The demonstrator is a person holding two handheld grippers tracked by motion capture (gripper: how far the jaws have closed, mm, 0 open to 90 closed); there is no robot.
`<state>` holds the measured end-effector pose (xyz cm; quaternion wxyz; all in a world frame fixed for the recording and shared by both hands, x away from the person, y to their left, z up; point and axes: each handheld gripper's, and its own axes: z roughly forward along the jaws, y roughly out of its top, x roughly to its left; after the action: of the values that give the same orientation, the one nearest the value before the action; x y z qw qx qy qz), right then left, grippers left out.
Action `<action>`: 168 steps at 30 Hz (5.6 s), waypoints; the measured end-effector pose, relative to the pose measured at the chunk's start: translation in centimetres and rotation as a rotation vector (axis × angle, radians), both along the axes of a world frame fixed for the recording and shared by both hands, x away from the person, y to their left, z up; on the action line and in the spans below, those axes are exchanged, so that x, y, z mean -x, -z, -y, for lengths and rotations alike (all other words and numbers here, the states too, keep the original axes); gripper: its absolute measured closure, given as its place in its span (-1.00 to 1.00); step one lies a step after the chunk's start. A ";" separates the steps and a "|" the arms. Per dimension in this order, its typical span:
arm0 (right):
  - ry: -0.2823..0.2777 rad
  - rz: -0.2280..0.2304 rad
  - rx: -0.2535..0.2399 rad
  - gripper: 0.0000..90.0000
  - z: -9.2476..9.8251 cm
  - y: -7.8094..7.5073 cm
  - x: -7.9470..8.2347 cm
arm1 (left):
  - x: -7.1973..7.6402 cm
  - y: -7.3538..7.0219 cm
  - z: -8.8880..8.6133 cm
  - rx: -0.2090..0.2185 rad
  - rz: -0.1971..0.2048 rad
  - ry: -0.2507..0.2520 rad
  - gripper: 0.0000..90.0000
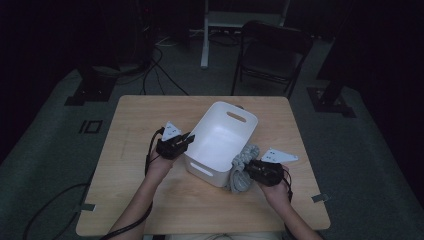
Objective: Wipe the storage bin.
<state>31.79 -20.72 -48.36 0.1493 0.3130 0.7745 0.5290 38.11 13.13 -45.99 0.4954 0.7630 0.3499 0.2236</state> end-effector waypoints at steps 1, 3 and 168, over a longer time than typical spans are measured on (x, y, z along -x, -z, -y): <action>0.000 0.000 0.000 0.66 0.0 0.0 0.0 | 0.0 0.0 0.0 0.000 0.000 0.000 0.77; 0.007 -0.033 0.014 0.66 0.0 1.0 -0.6 | -0.1 -0.1 0.1 -0.007 -0.004 0.002 0.77; 0.520 -0.274 -0.035 0.46 9.4 4.9 -14.2 | 0.0 -1.2 -2.2 0.147 0.011 0.017 -0.45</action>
<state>46.04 -30.13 -53.24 0.1683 0.5722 0.6719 0.4392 38.11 15.30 -44.75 0.5541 0.7261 0.3561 0.1974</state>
